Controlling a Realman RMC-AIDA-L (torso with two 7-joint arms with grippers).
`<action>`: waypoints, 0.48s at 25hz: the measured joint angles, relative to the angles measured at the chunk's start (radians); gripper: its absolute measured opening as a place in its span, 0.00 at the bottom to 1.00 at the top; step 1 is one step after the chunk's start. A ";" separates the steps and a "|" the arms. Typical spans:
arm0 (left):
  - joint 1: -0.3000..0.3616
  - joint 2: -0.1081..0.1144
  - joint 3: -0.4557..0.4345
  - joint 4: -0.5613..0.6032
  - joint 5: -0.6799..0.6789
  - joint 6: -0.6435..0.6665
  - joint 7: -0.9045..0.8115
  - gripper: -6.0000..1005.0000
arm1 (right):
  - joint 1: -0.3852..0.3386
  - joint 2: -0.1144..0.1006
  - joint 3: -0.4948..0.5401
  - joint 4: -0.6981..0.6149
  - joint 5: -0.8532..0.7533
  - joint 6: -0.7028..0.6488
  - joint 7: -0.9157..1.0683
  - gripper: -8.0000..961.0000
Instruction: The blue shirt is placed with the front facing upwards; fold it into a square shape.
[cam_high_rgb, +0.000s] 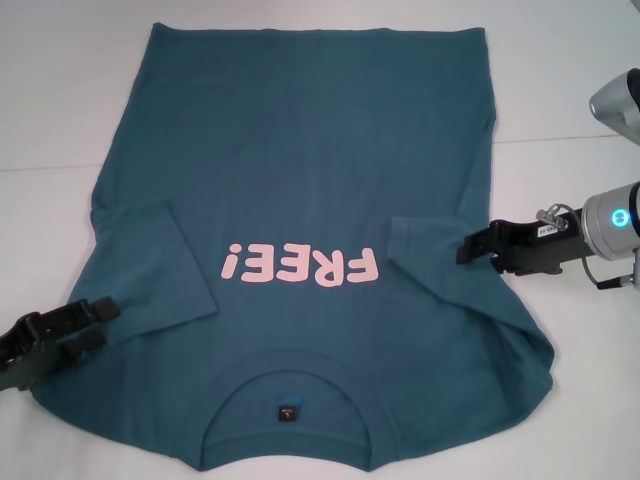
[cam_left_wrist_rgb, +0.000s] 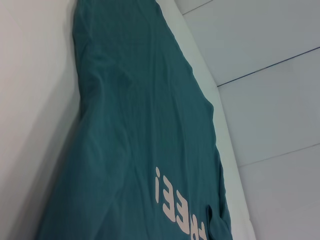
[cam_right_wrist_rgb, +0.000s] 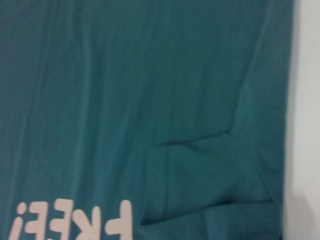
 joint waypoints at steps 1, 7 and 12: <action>0.000 0.000 0.000 0.000 0.000 0.000 0.000 0.63 | 0.000 0.000 0.000 0.000 0.005 0.000 -0.004 0.50; 0.000 0.000 0.000 0.000 0.000 0.000 0.000 0.63 | 0.000 0.002 0.000 0.000 0.010 -0.005 -0.006 0.48; 0.000 0.000 0.000 0.000 0.000 -0.001 0.000 0.63 | 0.006 0.011 -0.001 0.000 0.011 -0.015 -0.010 0.47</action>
